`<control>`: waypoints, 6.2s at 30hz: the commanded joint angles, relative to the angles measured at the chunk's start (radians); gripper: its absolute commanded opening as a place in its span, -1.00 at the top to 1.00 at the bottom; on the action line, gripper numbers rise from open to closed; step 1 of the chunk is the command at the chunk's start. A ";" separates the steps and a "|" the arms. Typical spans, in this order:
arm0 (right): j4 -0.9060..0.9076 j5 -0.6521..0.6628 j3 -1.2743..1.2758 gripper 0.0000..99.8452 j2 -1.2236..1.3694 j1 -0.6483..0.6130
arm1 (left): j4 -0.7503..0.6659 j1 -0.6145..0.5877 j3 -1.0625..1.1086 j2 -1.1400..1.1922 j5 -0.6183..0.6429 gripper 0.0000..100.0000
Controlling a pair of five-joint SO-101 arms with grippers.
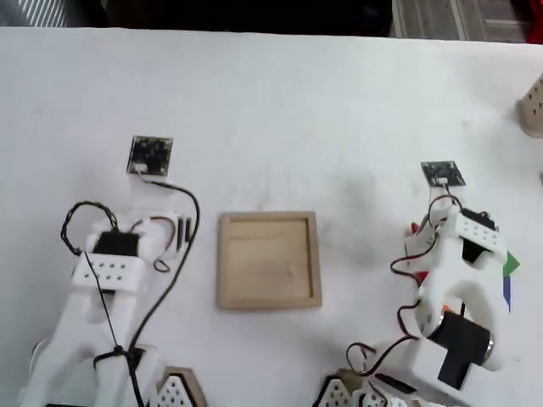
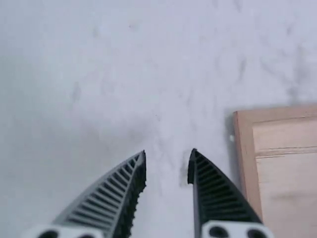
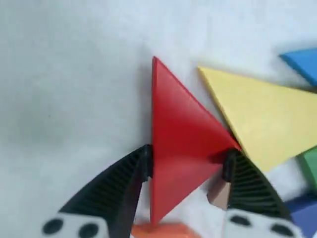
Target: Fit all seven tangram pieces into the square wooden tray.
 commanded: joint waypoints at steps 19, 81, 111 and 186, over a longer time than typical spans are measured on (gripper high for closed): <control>0.038 0.107 -0.043 0.96 0.074 -0.056 | -0.017 -0.005 -0.006 0.002 -0.011 0.69; 0.008 -0.471 0.160 0.55 -0.226 -0.104 | -0.236 -0.004 0.097 0.001 -0.009 0.69; 0.096 -0.661 -0.026 0.40 -0.004 -0.237 | -0.229 -0.004 0.097 -0.001 -0.009 0.69; 0.337 -0.322 -0.552 0.41 0.120 -0.410 | -0.236 -0.004 0.104 -0.004 -0.011 0.69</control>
